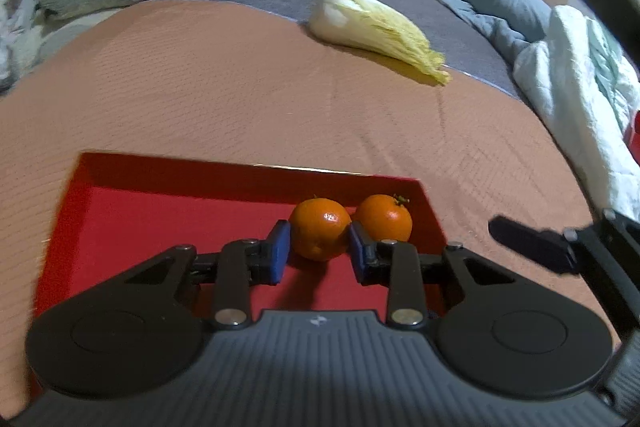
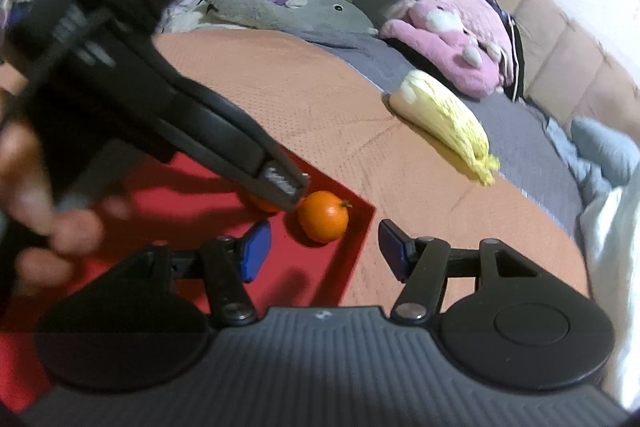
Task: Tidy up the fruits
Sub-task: 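Grasp an orange with the left tool while the right tool grasps another orange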
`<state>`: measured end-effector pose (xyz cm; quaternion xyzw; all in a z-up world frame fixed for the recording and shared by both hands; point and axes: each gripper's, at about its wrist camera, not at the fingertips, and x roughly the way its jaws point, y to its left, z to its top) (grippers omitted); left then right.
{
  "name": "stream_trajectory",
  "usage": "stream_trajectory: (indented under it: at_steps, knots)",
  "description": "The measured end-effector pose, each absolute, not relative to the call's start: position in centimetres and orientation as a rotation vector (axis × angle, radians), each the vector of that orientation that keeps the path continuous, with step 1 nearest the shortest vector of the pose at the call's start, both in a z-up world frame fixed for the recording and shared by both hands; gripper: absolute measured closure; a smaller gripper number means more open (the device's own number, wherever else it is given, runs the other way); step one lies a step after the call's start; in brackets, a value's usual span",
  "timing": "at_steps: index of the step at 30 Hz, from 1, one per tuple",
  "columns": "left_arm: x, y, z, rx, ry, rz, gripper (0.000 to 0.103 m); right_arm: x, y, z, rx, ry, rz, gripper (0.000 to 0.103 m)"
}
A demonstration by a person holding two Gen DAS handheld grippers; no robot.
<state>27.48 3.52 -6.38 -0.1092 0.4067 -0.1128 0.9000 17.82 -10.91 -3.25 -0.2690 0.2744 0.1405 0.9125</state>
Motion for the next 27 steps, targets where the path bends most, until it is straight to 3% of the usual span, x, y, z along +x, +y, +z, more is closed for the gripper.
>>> stream_trajectory:
  at_steps: [7,13,18,22,23,27]
  knots:
    - [26.7,5.9,-6.2,-0.227,0.842,-0.202,0.066,20.1,-9.3,-4.8,-0.618,0.596,0.315,0.042]
    - [26.7,6.4,-6.4,-0.234,0.826,-0.218,0.064,22.6,-10.4,-4.6,-0.451,0.689,0.306,0.047]
    - [27.6,5.8,-7.1,-0.235,0.861,-0.228,0.05,24.2,-11.5,-5.1,-0.359,0.753,0.292,0.052]
    - [28.0,5.5,-7.3,-0.222,0.857,-0.235,0.05,25.1,-11.3,-5.3,-0.335,0.775,0.3,0.056]
    - [28.1,5.6,-7.4,-0.233,0.858,-0.238,0.052,25.0,-11.3,-5.4,-0.33,0.78,0.302,0.06]
    - [28.1,5.6,-7.4,-0.234,0.846,-0.264,0.061,24.7,-10.9,-5.4,-0.341,0.781,0.303,0.059]
